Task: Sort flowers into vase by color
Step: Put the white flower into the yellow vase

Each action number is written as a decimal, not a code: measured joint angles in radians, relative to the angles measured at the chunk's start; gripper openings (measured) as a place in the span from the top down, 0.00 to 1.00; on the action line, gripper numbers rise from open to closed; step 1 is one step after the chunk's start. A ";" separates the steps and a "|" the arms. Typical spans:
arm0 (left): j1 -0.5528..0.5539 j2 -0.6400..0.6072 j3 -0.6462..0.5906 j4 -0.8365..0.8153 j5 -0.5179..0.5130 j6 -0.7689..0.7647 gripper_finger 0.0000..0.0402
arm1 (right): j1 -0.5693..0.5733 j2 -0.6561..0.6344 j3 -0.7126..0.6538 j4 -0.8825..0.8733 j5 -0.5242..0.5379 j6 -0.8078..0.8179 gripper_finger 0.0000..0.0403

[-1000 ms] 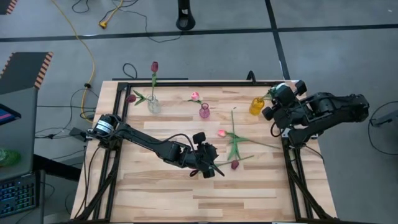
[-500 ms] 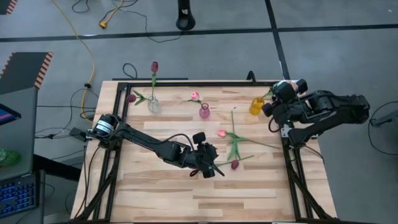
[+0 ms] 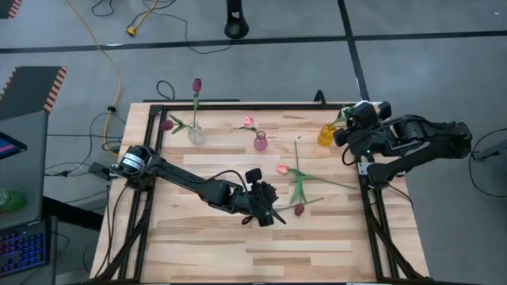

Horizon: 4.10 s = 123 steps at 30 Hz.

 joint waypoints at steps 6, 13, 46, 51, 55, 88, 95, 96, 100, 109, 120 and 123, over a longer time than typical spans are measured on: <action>0.000 0.000 0.000 0.000 0.000 0.000 0.72 | 0.000 -0.018 0.000 0.009 -0.034 0.000 0.89; 0.000 0.000 0.000 0.000 0.000 0.000 0.72 | -0.018 -0.017 0.000 0.009 -0.036 0.000 0.89; 0.000 0.000 0.000 0.000 0.001 0.001 0.72 | -0.091 0.005 0.000 -0.016 -0.078 0.016 0.89; 0.000 0.000 0.000 0.000 0.001 0.001 0.72 | -0.120 0.039 0.000 -0.018 -0.097 0.007 0.89; 0.000 0.000 0.000 0.000 0.001 0.001 0.72 | -0.138 0.061 0.000 -0.018 -0.099 0.007 0.89; 0.000 0.000 0.000 0.000 0.011 0.001 0.72 | -0.308 0.125 0.000 0.142 -0.251 -0.141 0.89; 0.000 0.000 0.000 0.000 0.011 0.001 0.72 | -0.308 0.127 0.000 0.140 -0.255 -0.165 0.89; 0.000 0.000 0.000 0.000 0.011 0.001 0.72 | -0.308 0.128 0.000 0.140 -0.255 -0.164 0.89; 0.000 0.000 0.000 0.000 0.011 0.001 0.72 | -0.318 0.128 0.000 0.140 -0.272 -0.162 0.89; 0.000 0.000 0.000 0.000 0.029 0.001 0.72 | -0.416 0.171 0.000 0.135 -0.338 -0.219 0.89; 0.000 0.000 0.000 0.000 0.029 0.001 0.72 | -0.485 0.248 0.000 0.134 -0.366 -0.267 0.86; 0.000 0.000 0.000 0.000 0.029 0.001 0.72 | -0.491 0.257 0.000 0.130 -0.366 -0.267 0.85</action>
